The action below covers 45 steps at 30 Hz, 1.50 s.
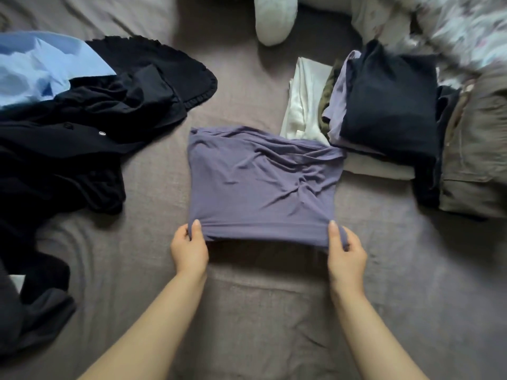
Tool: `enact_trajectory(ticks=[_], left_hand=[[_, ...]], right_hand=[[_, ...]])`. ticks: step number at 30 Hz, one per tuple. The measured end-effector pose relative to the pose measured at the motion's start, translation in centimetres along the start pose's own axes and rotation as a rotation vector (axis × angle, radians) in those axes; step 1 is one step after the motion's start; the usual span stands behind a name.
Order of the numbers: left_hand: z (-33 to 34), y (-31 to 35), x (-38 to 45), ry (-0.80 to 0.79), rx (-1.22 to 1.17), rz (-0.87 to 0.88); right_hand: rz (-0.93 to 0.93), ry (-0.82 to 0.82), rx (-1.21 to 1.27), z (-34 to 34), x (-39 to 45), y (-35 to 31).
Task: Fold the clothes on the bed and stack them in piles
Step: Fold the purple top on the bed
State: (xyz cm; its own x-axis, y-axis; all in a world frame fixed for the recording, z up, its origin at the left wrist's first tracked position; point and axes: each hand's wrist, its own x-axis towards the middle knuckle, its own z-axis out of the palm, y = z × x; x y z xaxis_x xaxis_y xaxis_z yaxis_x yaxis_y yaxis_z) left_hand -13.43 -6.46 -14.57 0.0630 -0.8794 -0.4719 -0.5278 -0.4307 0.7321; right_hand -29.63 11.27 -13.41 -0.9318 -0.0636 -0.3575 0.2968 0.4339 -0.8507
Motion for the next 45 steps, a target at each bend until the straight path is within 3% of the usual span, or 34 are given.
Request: enact_trajectory(ticks=[3,9,15,21,23,25,27,30,33,37,39,41,43,45], left_hand=[[-1.6,0.0,0.9,-0.012,-0.077,0.034],[-5.0,-3.9,-0.7,-0.014,0.025,0.100],[-8.8,-9.6,-4.7,0.020,0.169,0.052],[-12.6,-14.2,-9.9,0.014,0.307,-0.050],[-13.7,-15.3,-11.6,-0.004,0.426,-0.111],[-14.3,-15.4,-12.7,-0.028,0.614,-0.066],[-14.2,-14.4,-12.6,-0.023,0.731,0.127],[-12.4,-10.4,-9.8,0.020,0.685,0.427],[-9.4,-5.7,-5.5,-0.196,0.700,0.817],[-7.0,-2.3,-1.4,-0.438,1.136,1.069],[-7.0,-1.3,-0.6,-0.506,1.302,1.128],[-6.9,-0.3,-0.2,-0.522,1.339,1.085],[-6.7,0.7,0.3,-0.429,1.170,1.005],[-6.5,1.2,0.7,-0.295,0.986,0.942]], right_hand=[[0.126,0.047,0.173,-1.6,0.6,-1.3],[0.062,-0.192,-0.299,-3.0,-1.6,1.6],[0.151,-0.160,-0.491,-5.9,-7.1,6.2],[0.374,-0.086,-0.600,-11.1,-14.7,10.3],[0.390,-0.047,-0.624,-12.5,-16.8,11.4],[0.407,-0.079,-0.660,-13.2,-17.7,11.7],[0.303,-0.073,-0.654,-13.3,-17.5,11.5],[-0.135,-0.067,-0.645,-12.3,-14.1,10.0],[-0.624,-0.237,-0.795,-10.1,-9.1,6.5],[-0.932,-0.552,-1.133,-8.2,-3.6,4.3],[-0.956,-0.696,-1.195,-8.3,-2.0,3.5],[-0.793,-0.662,-1.179,-8.8,-1.1,2.5],[-0.617,-0.556,-1.159,-9.2,-0.2,1.7],[-0.554,-0.472,-1.123,-9.0,0.4,1.4]])
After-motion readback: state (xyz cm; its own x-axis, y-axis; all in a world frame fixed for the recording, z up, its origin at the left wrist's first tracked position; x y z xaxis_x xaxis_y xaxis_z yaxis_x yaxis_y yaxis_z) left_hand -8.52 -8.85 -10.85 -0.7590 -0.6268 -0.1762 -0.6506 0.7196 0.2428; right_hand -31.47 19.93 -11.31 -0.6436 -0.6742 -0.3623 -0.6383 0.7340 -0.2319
